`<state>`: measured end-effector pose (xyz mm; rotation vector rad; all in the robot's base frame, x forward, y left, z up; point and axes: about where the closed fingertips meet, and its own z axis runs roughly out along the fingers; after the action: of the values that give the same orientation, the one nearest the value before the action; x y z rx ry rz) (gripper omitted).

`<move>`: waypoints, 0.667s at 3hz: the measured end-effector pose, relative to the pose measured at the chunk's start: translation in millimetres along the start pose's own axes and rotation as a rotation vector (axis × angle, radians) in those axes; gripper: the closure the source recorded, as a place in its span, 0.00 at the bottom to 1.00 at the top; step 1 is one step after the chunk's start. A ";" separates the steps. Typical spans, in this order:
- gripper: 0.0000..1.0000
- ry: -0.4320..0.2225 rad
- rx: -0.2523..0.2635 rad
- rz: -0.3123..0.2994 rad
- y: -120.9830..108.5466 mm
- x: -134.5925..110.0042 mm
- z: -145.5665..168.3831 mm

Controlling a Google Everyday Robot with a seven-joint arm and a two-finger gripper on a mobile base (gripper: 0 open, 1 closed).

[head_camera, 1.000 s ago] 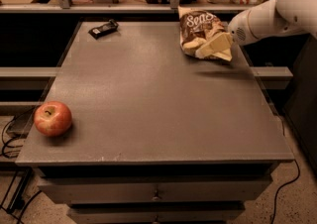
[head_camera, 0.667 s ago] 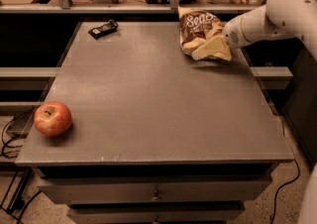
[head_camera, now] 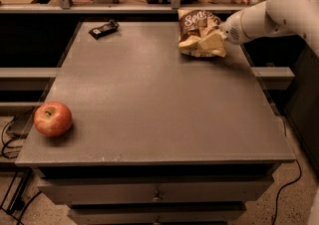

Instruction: Move brown chip bag near apple

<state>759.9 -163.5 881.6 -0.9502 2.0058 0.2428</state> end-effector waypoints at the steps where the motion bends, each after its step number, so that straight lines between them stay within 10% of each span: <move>1: 0.65 -0.034 0.035 -0.066 6.6 -27.1 -23.1; 2: 0.88 -0.059 0.029 -0.128 23.5 -49.8 -37.2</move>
Offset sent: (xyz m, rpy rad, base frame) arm -0.0420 0.0403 0.0886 -0.0748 -0.1787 0.1144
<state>735.9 -139.3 938.6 -1.0369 1.8822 0.1683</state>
